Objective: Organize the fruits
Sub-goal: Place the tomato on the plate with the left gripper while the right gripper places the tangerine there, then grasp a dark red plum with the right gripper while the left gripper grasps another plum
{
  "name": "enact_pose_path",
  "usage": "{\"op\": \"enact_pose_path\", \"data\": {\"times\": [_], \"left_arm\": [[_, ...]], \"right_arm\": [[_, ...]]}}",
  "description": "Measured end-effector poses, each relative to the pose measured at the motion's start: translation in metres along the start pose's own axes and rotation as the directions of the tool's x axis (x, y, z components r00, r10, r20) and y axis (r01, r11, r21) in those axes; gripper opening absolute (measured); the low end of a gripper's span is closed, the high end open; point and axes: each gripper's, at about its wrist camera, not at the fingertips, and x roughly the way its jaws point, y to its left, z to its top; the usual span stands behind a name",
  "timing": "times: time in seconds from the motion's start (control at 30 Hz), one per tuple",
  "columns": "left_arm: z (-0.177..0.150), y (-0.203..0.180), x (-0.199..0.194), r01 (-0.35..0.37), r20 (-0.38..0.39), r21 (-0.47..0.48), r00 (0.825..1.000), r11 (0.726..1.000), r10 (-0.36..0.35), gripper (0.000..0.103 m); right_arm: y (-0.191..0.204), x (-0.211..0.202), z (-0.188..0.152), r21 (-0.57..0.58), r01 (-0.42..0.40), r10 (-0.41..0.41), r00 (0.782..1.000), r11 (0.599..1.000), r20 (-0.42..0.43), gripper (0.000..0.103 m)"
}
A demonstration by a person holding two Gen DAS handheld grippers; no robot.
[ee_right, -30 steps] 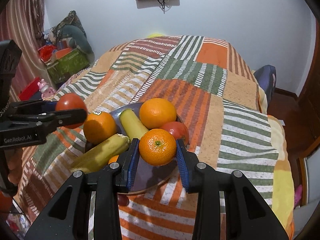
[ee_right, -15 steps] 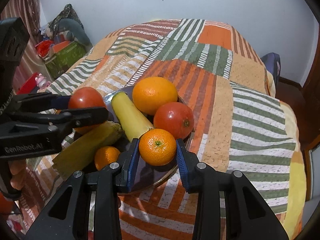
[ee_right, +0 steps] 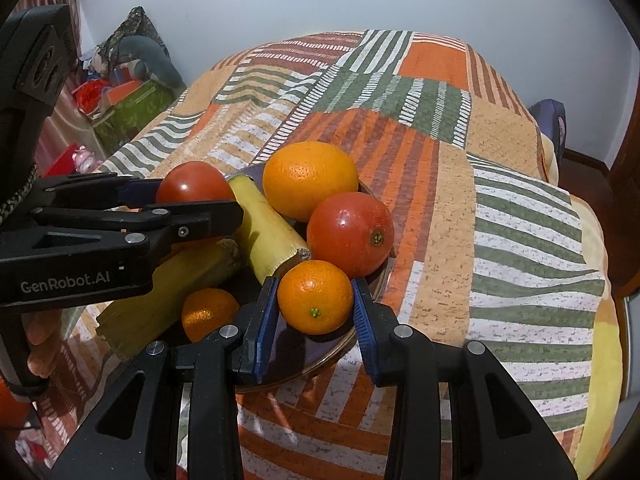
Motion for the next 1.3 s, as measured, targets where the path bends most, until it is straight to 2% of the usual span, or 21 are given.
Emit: {"op": "enact_pose_path", "data": {"times": [0.07,0.17,0.23,0.43,0.67,0.93,1.23,1.27,1.3], "left_arm": [[-0.001,0.0,-0.004,0.005,0.01,-0.002,1.0,1.0,-0.005,0.053],[0.0,0.001,-0.016,-0.002,0.055,-0.014,0.999,1.0,0.003,0.064],[0.001,0.003,-0.024,-0.003,0.078,-0.024,0.997,1.0,0.005,0.065],[-0.005,0.006,-0.048,-0.024,0.107,-0.021,0.994,0.999,0.026,0.065],[-0.023,0.013,-0.075,-0.049,0.123,-0.035,0.991,0.998,0.053,0.069],[-0.053,0.022,-0.081,-0.069,0.078,-0.043,0.994,0.997,0.072,0.07],[-0.076,0.033,-0.084,-0.07,0.039,-0.061,0.997,0.996,0.072,0.07],[-0.078,0.033,-0.085,-0.069,0.038,-0.062,0.997,0.996,0.071,0.07],[-0.078,0.032,-0.085,-0.068,0.036,-0.061,0.997,0.996,0.07,0.07]], "right_arm": [[0.0,0.0,0.001,0.002,0.002,-0.002,1.0,1.0,-0.002,0.033],[-0.001,-0.002,0.001,0.004,0.012,-0.012,1.0,1.0,0.002,0.037],[-0.001,-0.005,0.002,0.008,0.021,-0.021,1.0,1.0,0.011,0.04],[0.001,-0.021,0.003,0.002,0.032,-0.032,0.999,0.999,0.031,0.04],[0.013,-0.034,-0.006,-0.008,0.009,-0.009,1.0,1.0,0.016,0.04],[0.033,-0.027,-0.026,-0.034,-0.01,0.009,0.999,0.999,-0.046,0.04],[0.05,-0.001,-0.036,-0.07,-0.055,0.046,0.99,0.996,-0.13,0.04],[0.051,0.001,-0.036,-0.073,-0.051,0.042,0.991,0.996,-0.129,0.039],[0.052,0.002,-0.037,-0.082,-0.047,0.036,0.991,0.995,-0.127,0.034]]}}
